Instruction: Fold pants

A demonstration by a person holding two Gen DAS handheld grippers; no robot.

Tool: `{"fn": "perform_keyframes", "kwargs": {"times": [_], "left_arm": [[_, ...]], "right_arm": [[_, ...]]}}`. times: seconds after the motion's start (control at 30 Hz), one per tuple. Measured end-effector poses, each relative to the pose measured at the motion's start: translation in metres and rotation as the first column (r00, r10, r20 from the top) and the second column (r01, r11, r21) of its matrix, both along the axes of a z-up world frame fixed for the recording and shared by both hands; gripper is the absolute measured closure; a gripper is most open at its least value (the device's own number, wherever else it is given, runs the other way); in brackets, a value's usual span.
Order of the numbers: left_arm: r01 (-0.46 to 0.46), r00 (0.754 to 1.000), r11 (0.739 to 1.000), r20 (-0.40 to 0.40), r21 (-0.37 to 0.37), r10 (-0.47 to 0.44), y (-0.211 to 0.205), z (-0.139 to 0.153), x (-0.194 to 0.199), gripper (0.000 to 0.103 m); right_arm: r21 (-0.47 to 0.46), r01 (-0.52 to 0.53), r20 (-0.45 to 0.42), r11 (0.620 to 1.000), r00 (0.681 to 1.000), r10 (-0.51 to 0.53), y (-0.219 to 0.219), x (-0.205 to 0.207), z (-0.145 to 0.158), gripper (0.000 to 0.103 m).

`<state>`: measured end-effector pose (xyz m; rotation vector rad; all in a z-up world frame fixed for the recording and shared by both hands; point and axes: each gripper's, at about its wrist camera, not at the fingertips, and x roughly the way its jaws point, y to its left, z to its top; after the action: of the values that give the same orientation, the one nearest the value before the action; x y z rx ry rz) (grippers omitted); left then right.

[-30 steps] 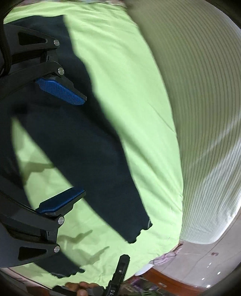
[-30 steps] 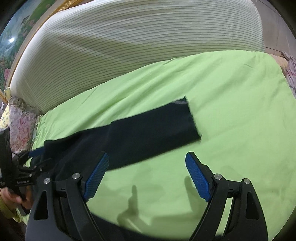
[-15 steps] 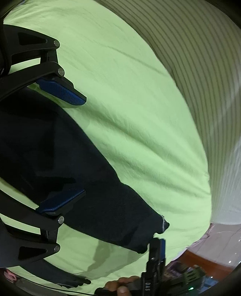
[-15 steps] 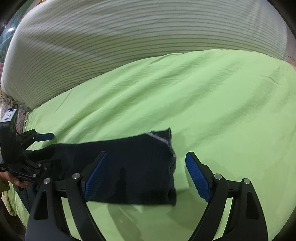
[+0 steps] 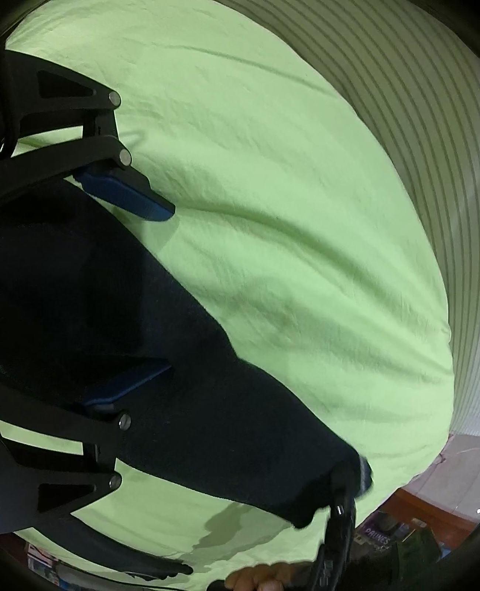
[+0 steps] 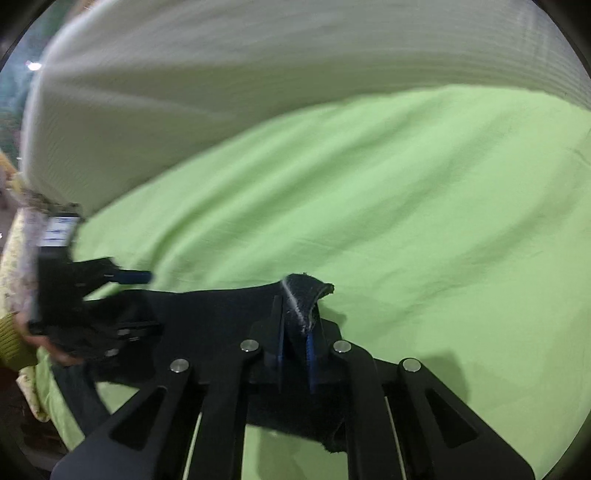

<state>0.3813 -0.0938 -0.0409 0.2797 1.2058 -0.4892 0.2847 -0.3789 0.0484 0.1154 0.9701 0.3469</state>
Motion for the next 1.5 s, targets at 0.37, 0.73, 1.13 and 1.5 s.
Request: {"fn": "perform_keyframes", "kwargs": {"times": [0.37, 0.73, 1.13, 1.5], "left_arm": [[0.071, 0.993, 0.995, -0.090, -0.076, -0.078, -0.019, 0.008, -0.013, 0.063], [0.149, 0.986, 0.973, -0.053, -0.178, -0.161, -0.028, 0.067, -0.113, 0.091], [0.092, 0.987, 0.957, -0.103, -0.275, -0.125, -0.041, 0.064, -0.223, 0.096], [0.232, 0.968, 0.972, 0.111, -0.041, -0.226, -0.045, 0.107, -0.153, 0.031]], "right_arm": [[0.011, -0.165, 0.120, 0.986, 0.979, 0.163, -0.004, -0.071, 0.044, 0.095], [-0.016, -0.103, 0.140, 0.995, 0.985, 0.104, -0.019, -0.111, 0.041, 0.095], [-0.077, -0.217, 0.116, 0.973, 0.967, 0.225, -0.004, -0.183, 0.028, 0.095], [-0.135, -0.288, 0.083, 0.948, 0.950, 0.301, 0.005, -0.206, 0.020, 0.095]]}}
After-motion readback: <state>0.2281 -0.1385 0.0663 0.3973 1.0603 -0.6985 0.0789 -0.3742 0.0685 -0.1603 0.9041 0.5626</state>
